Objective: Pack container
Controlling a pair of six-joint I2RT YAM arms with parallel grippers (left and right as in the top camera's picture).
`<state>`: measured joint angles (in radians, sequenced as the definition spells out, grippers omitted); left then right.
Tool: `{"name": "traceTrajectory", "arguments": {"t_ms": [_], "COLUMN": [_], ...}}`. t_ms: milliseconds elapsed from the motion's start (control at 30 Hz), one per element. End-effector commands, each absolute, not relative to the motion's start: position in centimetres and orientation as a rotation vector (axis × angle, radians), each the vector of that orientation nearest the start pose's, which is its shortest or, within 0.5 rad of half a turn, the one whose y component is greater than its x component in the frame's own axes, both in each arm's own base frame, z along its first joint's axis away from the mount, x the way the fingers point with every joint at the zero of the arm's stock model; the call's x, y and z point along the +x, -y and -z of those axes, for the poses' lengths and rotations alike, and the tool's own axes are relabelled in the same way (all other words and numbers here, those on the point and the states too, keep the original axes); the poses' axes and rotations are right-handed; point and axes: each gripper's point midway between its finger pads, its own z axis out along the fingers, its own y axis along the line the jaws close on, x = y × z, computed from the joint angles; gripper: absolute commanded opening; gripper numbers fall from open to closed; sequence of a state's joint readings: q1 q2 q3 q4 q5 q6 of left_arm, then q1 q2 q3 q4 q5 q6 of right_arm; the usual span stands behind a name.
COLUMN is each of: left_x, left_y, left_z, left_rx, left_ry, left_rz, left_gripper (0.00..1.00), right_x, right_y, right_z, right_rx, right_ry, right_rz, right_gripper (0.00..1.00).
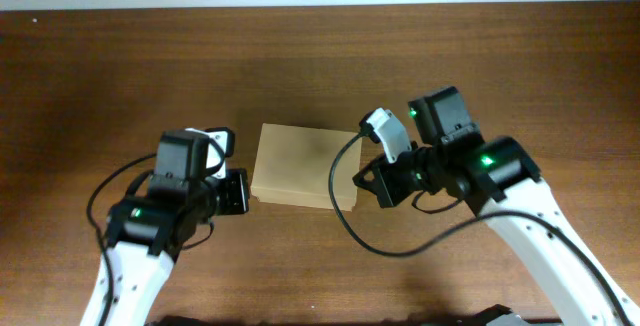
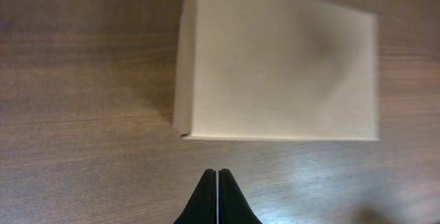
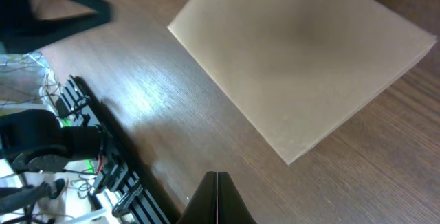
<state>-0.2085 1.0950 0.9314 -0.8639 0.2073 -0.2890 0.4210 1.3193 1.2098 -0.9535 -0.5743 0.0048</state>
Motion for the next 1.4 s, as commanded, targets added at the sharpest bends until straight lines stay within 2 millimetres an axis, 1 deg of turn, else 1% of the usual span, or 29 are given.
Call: {"name": "traceTrajectory", "arguments": {"t_ms": [0,133,267,367,567,700,767,833,900,1000,1067,1167,1300,1367], "left_x": [27.2,28.3,28.9,29.2,29.7,29.6,29.6,29.6,29.6,29.3,28.7,26.8,23.3,21.5], "left_y": [9.1,9.6,10.2,10.9,11.8,11.8,11.8,11.8,11.8,11.2,10.7,10.2,9.2,8.7], "left_z": [-14.5,-12.8,-11.6,-10.7,-9.3,-8.1,-8.0,-8.5,-9.9,-12.8,-14.8,-17.9,-21.2,-22.6], "left_rx": [-0.059,-0.058,-0.045,-0.021,0.014,0.012,0.011,0.011,0.015,0.013,0.011,0.006,-0.041,-0.051], "left_ry": [-2.678,-2.714,-2.739,-2.756,-2.783,-2.821,-2.826,-2.813,-2.788,-2.734,-2.696,-2.625,-2.539,-2.491], "left_rz": [0.418,0.433,0.448,0.45,0.442,0.428,0.427,0.431,0.436,0.409,0.393,0.413,0.453,0.47], "left_gripper": [0.02,0.02,0.02,0.02,0.02,0.02,0.02,0.02,0.02,0.02,0.02,0.02,0.02,0.02], "right_x": [23.5,22.1,20.3,19.4,19.0,18.8,18.8,18.8,18.8,18.8,18.8,18.7,18.5,18.0], "right_y": [-21.0,-20.4,-19.6,-19.1,-18.9,-18.9,-18.9,-18.9,-18.9,-18.9,-18.8,-18.7,-17.7,-17.5], "right_z": [-24.0,-25.2,-25.3,-25.1,-24.9,-24.8,-24.8,-24.8,-24.8,-24.8,-24.8,-24.6,-24.0,-24.3], "right_rx": [-0.757,-0.759,-0.756,-0.752,-0.75,-0.749,-0.749,-0.749,-0.749,-0.749,-0.749,-0.744,-0.693,-0.69], "right_ry": [-2.434,-2.408,-2.445,-2.477,-2.499,-2.51,-2.511,-2.511,-2.511,-2.51,-2.511,-2.525,-2.58,-2.574], "right_rz": [-0.899,-0.897,-0.899,-0.9,-0.901,-0.901,-0.901,-0.901,-0.9,-0.901,-0.901,-0.89,-0.83,-0.832], "right_gripper": [0.04,0.04,0.04,0.04,0.04,0.04,0.04,0.04,0.04,0.04,0.04,0.04,0.04,0.04]}}
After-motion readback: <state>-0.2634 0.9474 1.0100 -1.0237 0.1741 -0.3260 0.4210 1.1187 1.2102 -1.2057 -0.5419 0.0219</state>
